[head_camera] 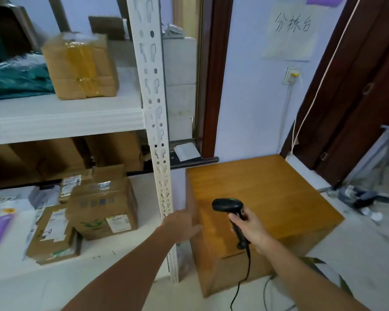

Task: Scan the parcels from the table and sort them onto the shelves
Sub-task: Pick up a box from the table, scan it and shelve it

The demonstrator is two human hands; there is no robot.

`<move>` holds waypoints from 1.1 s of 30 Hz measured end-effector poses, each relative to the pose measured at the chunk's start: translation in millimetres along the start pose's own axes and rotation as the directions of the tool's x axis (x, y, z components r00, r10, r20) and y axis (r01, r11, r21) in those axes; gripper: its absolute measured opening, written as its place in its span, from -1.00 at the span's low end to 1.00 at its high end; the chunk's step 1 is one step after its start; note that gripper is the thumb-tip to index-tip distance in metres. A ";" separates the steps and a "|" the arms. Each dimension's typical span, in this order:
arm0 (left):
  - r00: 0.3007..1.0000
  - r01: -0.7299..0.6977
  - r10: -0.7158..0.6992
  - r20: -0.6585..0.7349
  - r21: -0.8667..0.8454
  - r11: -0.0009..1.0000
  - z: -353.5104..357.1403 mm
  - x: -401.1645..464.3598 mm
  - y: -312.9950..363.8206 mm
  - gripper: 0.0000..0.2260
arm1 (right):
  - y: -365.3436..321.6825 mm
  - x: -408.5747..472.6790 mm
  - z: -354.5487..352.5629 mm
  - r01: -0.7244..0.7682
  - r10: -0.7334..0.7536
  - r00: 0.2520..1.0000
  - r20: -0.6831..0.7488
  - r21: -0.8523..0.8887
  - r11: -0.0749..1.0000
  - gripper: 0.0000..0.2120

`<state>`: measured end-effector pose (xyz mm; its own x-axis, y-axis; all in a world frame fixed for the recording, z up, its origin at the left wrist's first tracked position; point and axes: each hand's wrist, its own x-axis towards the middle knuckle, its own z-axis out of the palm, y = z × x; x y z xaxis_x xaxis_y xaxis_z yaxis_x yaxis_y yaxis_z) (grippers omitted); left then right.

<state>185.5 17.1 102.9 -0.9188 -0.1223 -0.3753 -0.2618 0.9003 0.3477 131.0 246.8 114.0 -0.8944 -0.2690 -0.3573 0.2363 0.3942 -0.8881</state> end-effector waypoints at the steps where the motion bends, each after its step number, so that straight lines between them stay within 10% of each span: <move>1: 1.000 -0.005 0.004 -0.011 -0.004 1.000 2.4 5.2 1.1 -0.45 | 3.7 6.9 -1.2 -0.010 0.010 1.000 0.002 -0.008 1.000 -0.76; 33: 0.960 0.281 -0.281 -0.017 0.041 0.959 76.4 112.6 9.2 -0.59 | 124.6 246.4 26.0 -0.413 0.453 0.880 0.142 -0.240 0.878 -0.66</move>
<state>102.2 43.5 -1.7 -0.8133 -0.3769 -0.4433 -0.4971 0.8461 0.1926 -50.0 206.9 -92.2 -0.6264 -0.1825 -0.7578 0.4860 0.6687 -0.5627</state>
